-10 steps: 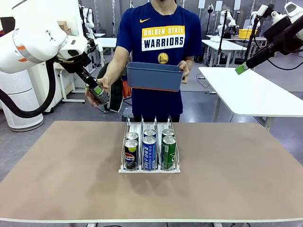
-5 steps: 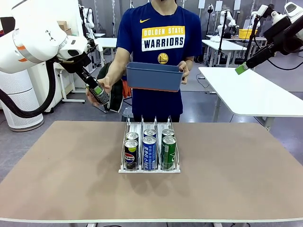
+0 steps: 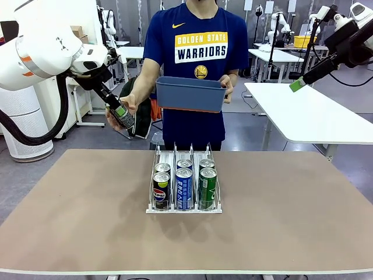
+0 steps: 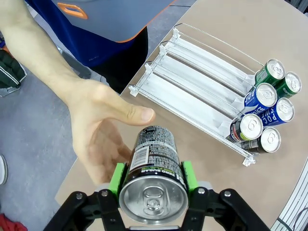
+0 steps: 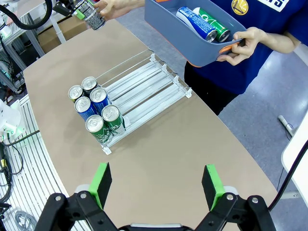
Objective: Fill the beverage cans into the dispenser.
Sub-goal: Pick up the Pepsi coke handed by the human.
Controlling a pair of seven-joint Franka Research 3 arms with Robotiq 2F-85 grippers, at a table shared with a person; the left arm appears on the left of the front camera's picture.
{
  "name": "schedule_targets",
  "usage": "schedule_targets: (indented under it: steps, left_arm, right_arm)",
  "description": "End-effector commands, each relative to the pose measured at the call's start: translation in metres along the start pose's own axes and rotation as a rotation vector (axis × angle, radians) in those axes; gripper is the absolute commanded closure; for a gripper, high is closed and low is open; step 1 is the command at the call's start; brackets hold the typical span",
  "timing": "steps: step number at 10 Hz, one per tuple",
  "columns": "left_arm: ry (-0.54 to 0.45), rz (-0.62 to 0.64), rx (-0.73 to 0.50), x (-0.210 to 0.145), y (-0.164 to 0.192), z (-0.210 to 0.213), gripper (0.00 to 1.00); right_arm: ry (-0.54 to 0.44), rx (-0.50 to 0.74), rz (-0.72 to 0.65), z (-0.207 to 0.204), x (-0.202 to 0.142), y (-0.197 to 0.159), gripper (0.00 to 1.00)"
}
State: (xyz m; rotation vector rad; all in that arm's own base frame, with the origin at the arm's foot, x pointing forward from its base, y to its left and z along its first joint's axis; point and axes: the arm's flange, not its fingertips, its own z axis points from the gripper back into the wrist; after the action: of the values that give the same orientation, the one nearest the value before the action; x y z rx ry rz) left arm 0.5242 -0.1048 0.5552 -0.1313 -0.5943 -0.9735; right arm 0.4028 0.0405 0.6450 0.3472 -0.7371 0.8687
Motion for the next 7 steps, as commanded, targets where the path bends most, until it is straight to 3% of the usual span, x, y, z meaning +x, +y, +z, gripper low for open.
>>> schedule_targets:
  steps: [1, 7]
  left_arm:
    - [-0.004, 0.0, 0.005, 0.0005, 0.0002, 0.0034, 0.51]
    - [-0.004, 0.0, 0.005, 0.0005, 0.0002, 0.0034, 0.51]
  right_arm:
    - [0.001, 0.001, -0.001, -0.001, -0.0013, 0.0005, 0.0]
    - [0.001, 0.001, -0.001, -0.001, -0.0013, 0.0005, 0.0]
